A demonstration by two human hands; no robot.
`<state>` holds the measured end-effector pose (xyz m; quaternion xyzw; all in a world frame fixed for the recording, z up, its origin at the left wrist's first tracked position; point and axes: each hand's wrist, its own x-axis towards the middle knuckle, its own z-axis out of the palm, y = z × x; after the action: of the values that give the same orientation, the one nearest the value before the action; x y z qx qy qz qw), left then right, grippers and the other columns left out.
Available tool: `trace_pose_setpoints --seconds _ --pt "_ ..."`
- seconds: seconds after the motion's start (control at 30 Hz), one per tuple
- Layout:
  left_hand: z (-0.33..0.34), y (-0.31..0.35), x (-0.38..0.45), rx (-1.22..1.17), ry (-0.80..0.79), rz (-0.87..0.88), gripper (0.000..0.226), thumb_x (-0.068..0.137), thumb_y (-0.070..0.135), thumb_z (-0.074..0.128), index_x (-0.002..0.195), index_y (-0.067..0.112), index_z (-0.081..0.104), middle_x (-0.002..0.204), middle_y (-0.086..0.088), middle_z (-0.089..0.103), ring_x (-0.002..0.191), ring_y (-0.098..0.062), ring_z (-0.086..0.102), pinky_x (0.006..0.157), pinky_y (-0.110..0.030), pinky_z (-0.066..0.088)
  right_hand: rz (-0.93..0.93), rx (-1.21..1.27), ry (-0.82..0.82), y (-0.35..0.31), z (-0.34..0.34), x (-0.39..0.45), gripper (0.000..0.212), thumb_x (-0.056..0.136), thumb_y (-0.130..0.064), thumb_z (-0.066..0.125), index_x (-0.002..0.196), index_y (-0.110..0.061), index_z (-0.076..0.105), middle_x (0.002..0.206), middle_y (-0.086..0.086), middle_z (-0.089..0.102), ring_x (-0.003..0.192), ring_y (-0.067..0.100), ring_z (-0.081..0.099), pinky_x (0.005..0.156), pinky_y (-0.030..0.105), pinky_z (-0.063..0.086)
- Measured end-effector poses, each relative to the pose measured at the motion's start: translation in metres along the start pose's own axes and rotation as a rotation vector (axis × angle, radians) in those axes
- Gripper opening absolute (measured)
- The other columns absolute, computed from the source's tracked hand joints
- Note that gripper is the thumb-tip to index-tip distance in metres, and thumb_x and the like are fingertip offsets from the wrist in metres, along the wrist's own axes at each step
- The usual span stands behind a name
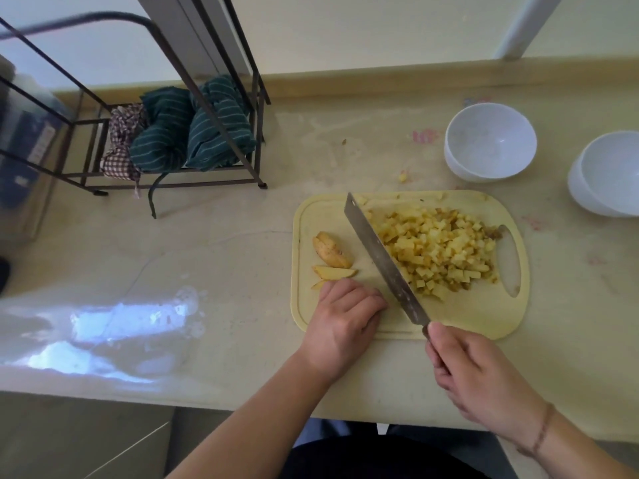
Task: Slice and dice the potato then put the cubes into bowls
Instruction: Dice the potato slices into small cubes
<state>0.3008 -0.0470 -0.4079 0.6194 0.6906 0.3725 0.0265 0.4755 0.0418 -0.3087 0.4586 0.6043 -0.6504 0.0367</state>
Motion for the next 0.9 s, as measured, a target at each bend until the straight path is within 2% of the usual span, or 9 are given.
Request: trace_pose_setpoints --seconds 0.07,0.13,0.23,0.33,0.4,0.5,0.6,0.73,0.9 --pt "0.003 0.002 0.006 0.053 0.039 -0.003 0.006 0.091 0.010 0.073 0.086 0.012 0.075 0.096 0.005 0.074 0.089 -0.020 0.056 0.074 -0.036 0.040 0.008 0.059 -0.051 0.001 -0.005 0.002 0.065 0.088 -0.060 0.036 0.075 0.003 0.037 0.055 0.005 0.029 0.037 0.009 0.022 0.035 0.017 0.020" --pt "0.006 0.005 0.015 0.149 0.094 -0.031 0.007 0.088 0.011 0.076 0.083 0.016 0.076 0.093 0.010 0.075 0.084 -0.020 0.053 0.072 -0.037 0.038 0.007 0.118 -0.057 0.000 -0.009 0.002 0.071 0.089 -0.069 0.038 0.076 0.001 0.038 0.057 0.009 0.028 0.039 0.013 0.019 0.038 0.017 0.018" --pt "0.007 0.011 0.021 0.220 0.130 -0.063 0.009 0.088 0.013 0.077 0.084 0.022 0.078 0.092 0.014 0.075 0.084 -0.020 0.054 0.071 -0.037 0.037 0.020 0.170 -0.076 -0.006 -0.019 -0.005 0.068 0.075 -0.073 0.045 0.073 -0.005 0.041 0.055 0.010 0.028 0.041 0.013 0.018 0.040 0.017 0.018" --pt "-0.010 0.006 0.014 0.168 0.140 -0.091 0.018 0.087 0.002 0.072 0.094 0.019 0.077 0.101 0.008 0.074 0.095 -0.023 0.059 0.078 -0.038 0.041 0.018 0.188 -0.087 -0.009 -0.030 -0.016 0.066 0.073 -0.073 0.047 0.068 -0.008 0.043 0.053 0.007 0.031 0.040 0.013 0.020 0.041 0.015 0.021" --pt "-0.028 -0.008 0.007 0.139 0.171 -0.189 0.017 0.090 0.003 0.067 0.100 0.014 0.076 0.108 0.002 0.073 0.101 -0.025 0.061 0.084 -0.039 0.045 0.012 0.188 -0.082 -0.009 -0.035 -0.021 0.064 0.072 -0.072 0.048 0.066 -0.008 0.043 0.052 0.008 0.031 0.039 0.012 0.020 0.041 0.014 0.021" --pt "-0.048 -0.026 0.003 0.154 0.056 -0.327 0.022 0.092 0.022 0.063 0.110 0.012 0.072 0.115 0.001 0.070 0.108 -0.025 0.060 0.090 -0.041 0.046 0.030 0.188 -0.078 -0.004 -0.036 -0.025 0.067 0.070 -0.071 0.052 0.068 -0.005 0.043 0.053 0.010 0.030 0.040 0.013 0.021 0.040 0.015 0.021" --pt "-0.052 -0.031 0.005 0.167 -0.086 -0.323 0.028 0.092 0.032 0.062 0.113 0.015 0.070 0.112 0.004 0.069 0.106 -0.021 0.059 0.089 -0.032 0.040 0.026 0.160 -0.066 -0.002 -0.031 -0.028 0.077 0.066 -0.079 0.055 0.070 -0.003 0.044 0.057 0.010 0.027 0.042 0.013 0.022 0.039 0.015 0.021" --pt "-0.053 -0.030 0.008 0.170 -0.091 -0.348 0.027 0.092 0.036 0.060 0.110 0.018 0.071 0.097 0.009 0.069 0.094 -0.015 0.056 0.085 -0.030 0.036 0.000 0.102 -0.017 0.000 -0.023 -0.032 0.094 0.060 -0.089 0.053 0.073 0.003 0.042 0.057 0.006 0.028 0.043 0.012 0.022 0.037 0.015 0.021" --pt "-0.053 -0.019 -0.003 0.178 -0.092 -0.373 0.029 0.089 0.042 0.061 0.110 0.022 0.066 0.087 0.012 0.064 0.085 -0.013 0.055 0.083 -0.031 0.037 0.014 0.130 -0.010 0.006 -0.014 -0.037 0.089 0.062 -0.085 0.054 0.073 0.003 0.041 0.058 0.011 0.025 0.042 0.014 0.021 0.038 0.016 0.019"
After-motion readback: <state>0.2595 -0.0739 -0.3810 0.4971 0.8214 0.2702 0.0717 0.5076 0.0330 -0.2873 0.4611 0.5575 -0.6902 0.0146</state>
